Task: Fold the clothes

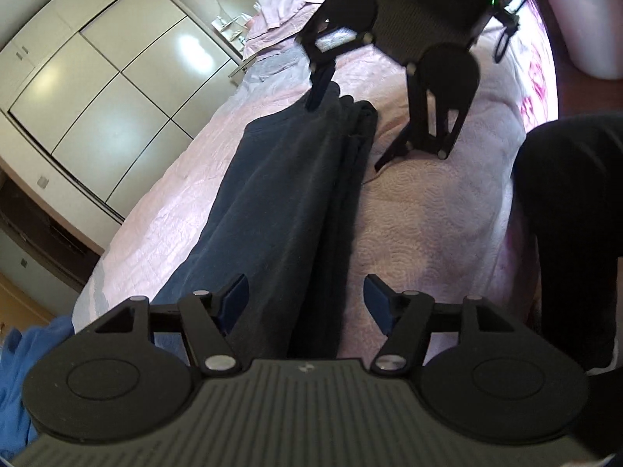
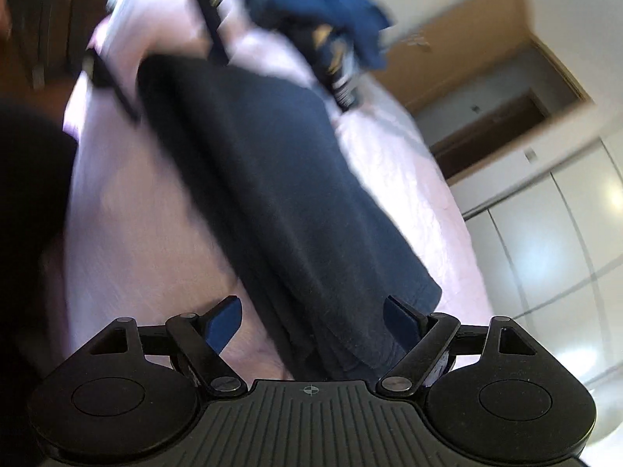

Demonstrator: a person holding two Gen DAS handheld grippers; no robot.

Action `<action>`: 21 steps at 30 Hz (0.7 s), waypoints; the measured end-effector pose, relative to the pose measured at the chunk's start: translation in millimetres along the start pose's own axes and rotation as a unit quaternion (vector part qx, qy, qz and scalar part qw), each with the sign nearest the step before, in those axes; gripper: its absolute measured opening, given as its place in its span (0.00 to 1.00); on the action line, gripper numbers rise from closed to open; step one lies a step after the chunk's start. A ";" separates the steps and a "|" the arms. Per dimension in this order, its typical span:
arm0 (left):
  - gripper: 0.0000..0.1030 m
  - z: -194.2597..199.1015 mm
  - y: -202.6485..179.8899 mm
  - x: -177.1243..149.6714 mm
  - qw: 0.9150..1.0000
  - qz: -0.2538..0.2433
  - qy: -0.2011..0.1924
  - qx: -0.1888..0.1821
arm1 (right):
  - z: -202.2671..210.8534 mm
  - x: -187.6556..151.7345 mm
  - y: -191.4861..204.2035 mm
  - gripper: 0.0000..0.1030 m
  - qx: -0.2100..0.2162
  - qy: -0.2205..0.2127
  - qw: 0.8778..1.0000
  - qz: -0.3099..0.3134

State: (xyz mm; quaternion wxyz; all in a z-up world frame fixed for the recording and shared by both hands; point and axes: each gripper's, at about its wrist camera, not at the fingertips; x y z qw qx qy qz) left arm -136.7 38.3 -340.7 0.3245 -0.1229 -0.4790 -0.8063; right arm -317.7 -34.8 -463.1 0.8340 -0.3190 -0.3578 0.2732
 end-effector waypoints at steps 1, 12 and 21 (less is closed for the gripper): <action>0.62 -3.5 -1.8 0.3 1.000 -0.004 0.001 0.002 | -9.7 -4.8 4.0 0.79 -0.003 0.009 1.000 0.022; 0.64 -34.4 -12.4 3.1 0.995 -0.058 0.025 0.075 | -28.6 -9.1 -36.4 0.36 0.020 -0.026 0.998 -0.046; 0.64 -37.6 -27.1 1.3 0.978 -0.163 0.059 0.118 | 10.0 12.5 -29.1 0.33 0.023 -0.035 0.994 -0.099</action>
Point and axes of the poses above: each gripper's, at about its wrist camera, not at the fingertips, and z roughly against the way its jaws point, y to its left, x to its top, and after that the axes turned 5 degrees about -z, right-handed
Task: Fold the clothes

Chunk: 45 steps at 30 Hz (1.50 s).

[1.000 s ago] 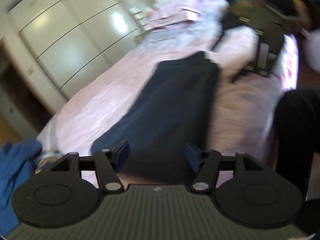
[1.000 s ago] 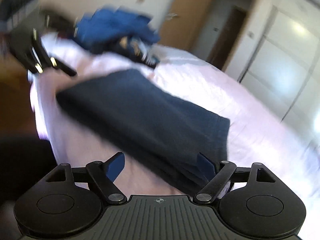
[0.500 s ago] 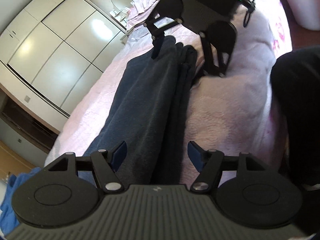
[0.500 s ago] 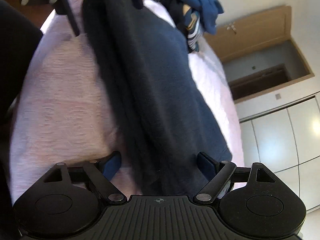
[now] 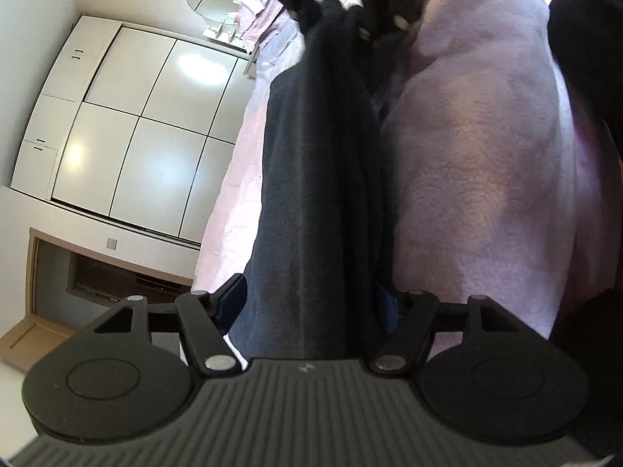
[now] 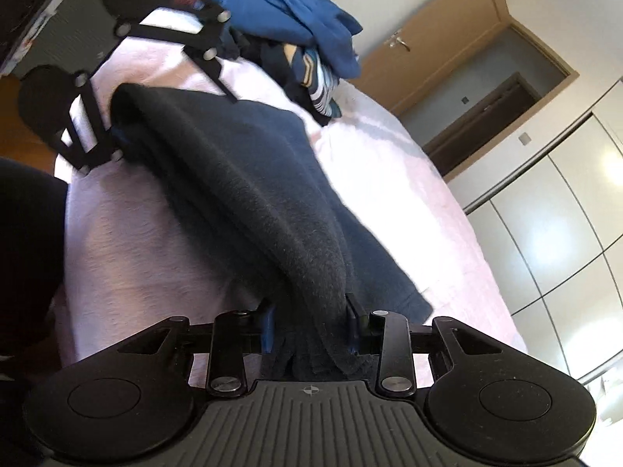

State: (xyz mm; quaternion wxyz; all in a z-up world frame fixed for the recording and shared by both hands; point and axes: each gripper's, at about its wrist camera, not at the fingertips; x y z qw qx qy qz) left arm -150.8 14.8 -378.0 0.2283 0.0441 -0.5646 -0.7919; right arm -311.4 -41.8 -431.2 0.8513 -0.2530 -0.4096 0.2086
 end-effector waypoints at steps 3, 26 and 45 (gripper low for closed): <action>0.64 1.3 11.3 -4.5 0.999 0.048 -0.001 -0.023 | -5.4 -8.3 12.1 0.38 -0.011 0.001 1.000 0.013; 0.65 -45.9 22.1 7.3 0.996 0.064 0.061 0.009 | -10.4 34.8 -34.6 0.34 0.043 0.014 0.998 -0.035; 0.36 -59.4 43.8 -11.0 0.991 0.103 0.065 -0.061 | -17.3 18.2 -14.3 0.40 0.038 0.025 0.999 -0.013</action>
Point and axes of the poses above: each gripper's, at about its wrist camera, not at the fingertips, and z roughly against the way its jaws point, y to its left, x to its top, and after that the axes turned 5 degrees about -z, right-handed
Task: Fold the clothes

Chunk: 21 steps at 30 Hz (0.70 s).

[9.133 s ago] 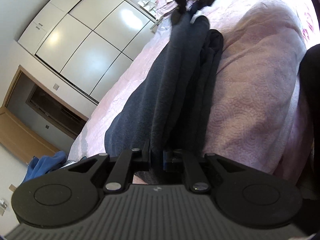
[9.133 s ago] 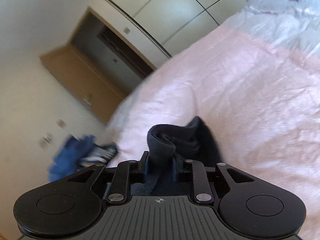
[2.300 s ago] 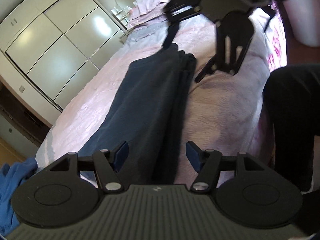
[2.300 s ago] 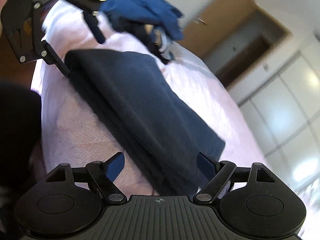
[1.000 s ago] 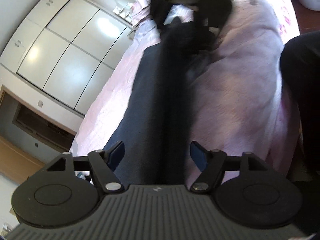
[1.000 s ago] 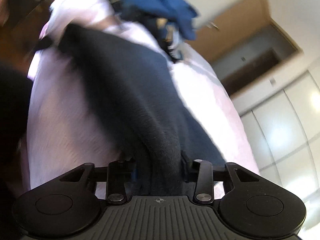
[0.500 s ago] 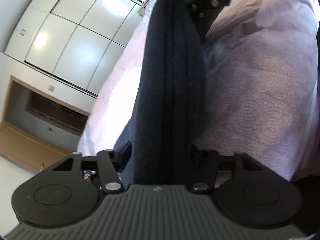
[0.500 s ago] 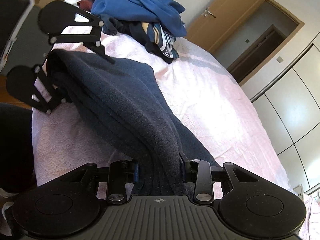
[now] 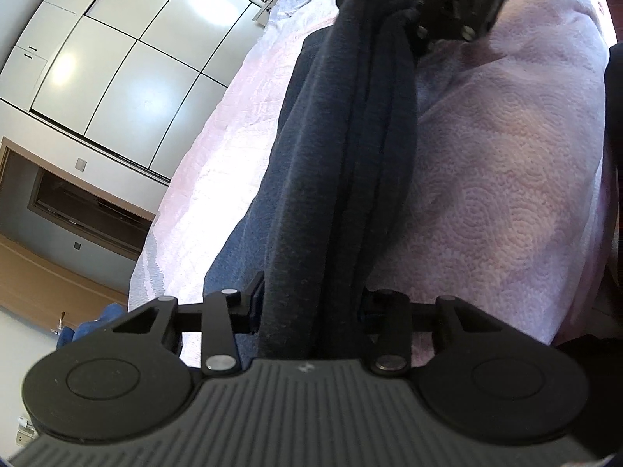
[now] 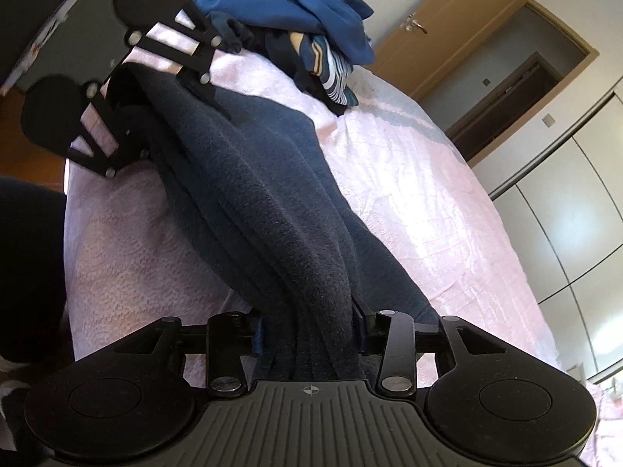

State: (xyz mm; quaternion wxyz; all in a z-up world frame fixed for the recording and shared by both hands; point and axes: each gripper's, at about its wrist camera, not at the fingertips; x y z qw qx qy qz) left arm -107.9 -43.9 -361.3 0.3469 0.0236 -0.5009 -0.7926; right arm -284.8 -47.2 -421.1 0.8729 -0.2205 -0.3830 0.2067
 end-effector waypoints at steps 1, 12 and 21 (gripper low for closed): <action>0.36 0.2 0.5 0.1 1.000 0.001 0.000 -0.002 | -1.1 -0.8 2.5 0.42 -0.003 0.001 1.000 0.004; 0.36 3.7 5.8 -4.7 1.000 0.006 -0.007 -0.012 | -27.7 -12.7 41.9 0.66 -0.059 0.013 0.990 0.127; 0.52 11.1 -21.1 -9.6 0.999 -0.036 -0.022 0.020 | -31.7 -10.8 18.9 0.41 -0.043 0.010 0.997 0.070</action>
Point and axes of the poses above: each gripper's, at about its wrist camera, not at the fingertips, and z roughly against the way its jaws point, y to its left, x to its top, and after that the axes turned 5 degrees about -z, right-handed
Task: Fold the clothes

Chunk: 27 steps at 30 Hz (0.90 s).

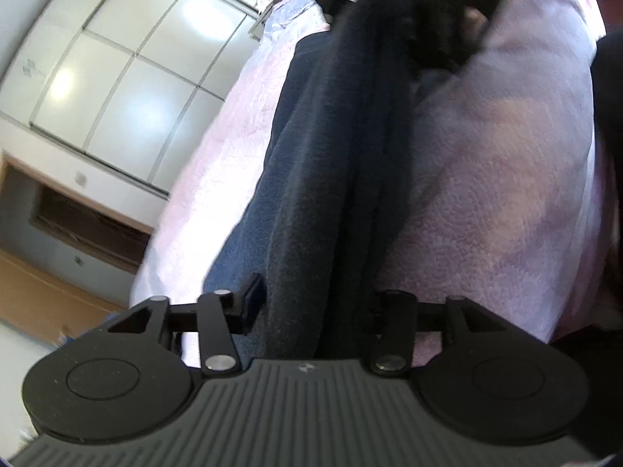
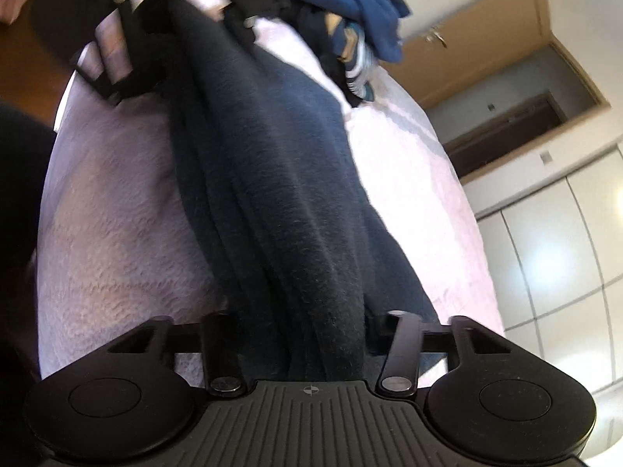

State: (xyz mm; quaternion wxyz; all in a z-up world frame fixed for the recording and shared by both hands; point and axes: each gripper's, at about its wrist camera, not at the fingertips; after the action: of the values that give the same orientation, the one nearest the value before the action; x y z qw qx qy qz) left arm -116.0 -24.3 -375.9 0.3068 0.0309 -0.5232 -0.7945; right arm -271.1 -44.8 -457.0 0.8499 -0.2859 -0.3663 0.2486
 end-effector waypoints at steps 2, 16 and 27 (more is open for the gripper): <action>0.52 -0.7 -11.8 -0.6 0.999 -0.047 -0.001 0.018 | 2.6 1.6 -9.5 0.37 0.005 -0.002 1.000 -0.017; 0.28 -19.3 101.4 49.0 0.986 -0.086 -0.092 0.110 | 36.5 16.6 -107.9 0.33 -0.076 -0.035 0.996 -0.024; 0.37 -6.0 -34.3 52.6 0.978 -0.161 -0.123 -0.042 | 70.7 -80.5 -17.1 0.42 -0.063 0.067 0.995 -0.028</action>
State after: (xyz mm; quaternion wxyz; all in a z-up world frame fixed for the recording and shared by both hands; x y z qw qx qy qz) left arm -172.1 -47.5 -393.4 0.1094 0.0034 -0.5116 -0.8522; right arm -370.4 -86.3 -444.0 0.8596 -0.3439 -0.3317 0.1813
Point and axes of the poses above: each gripper's, at about its wrist camera, not at the fingertips, and z roughly against the way its jaws point, y to its left, x to its top, and after that the axes turned 5 degrees about -z, right-handed
